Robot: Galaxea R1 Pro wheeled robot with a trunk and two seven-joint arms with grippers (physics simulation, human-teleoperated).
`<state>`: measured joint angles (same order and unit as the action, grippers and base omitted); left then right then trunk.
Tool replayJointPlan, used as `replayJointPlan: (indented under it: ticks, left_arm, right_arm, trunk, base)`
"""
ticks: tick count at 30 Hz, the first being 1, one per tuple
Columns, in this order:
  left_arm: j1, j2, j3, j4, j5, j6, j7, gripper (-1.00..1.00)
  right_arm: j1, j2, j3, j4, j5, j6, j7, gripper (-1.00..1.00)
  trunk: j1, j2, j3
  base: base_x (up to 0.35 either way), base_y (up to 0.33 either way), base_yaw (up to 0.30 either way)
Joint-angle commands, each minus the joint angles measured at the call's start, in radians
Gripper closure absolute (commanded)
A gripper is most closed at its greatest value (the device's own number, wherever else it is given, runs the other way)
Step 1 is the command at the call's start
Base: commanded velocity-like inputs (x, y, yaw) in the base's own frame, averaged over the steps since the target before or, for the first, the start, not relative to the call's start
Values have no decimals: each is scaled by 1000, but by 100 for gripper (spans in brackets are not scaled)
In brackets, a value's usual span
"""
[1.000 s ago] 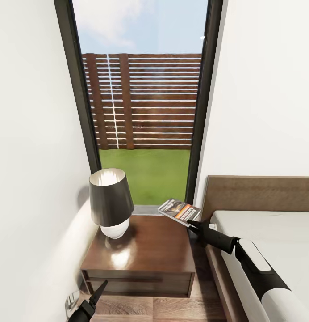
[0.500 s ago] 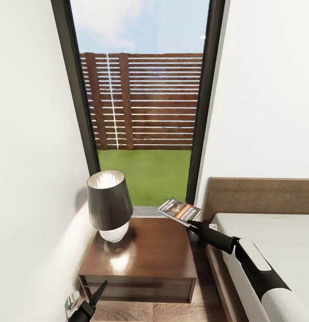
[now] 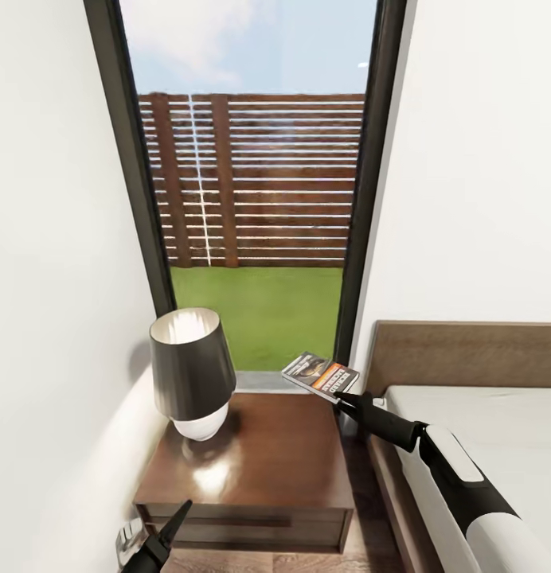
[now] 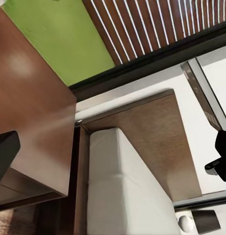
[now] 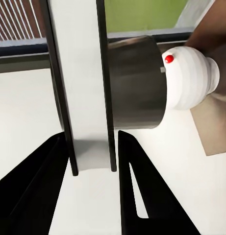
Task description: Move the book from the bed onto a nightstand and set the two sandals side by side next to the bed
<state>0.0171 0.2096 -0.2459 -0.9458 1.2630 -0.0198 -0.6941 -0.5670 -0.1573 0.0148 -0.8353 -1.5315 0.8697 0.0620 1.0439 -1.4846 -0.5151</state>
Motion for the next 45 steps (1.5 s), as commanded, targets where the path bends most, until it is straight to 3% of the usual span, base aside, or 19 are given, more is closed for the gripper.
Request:
replayJointPlan:
  ticks: [1, 45]
  left_arm:
    - [0, 1, -4, -1, 9, -2, -1, -100]
    - [0, 2, 21, -1, 10, 1, -2, -100]
  right_arm:
    - [-1, -1, 1, 0, 4, 2, 7, 100]
    - [-2, 2, 7, 10, 4, 0, 6, 100]
  trunk:
    - [0, 0, -1]
    - [0, 0, -1]
  base:
    - [121, 0, 0]
    - [105, 0, 0]
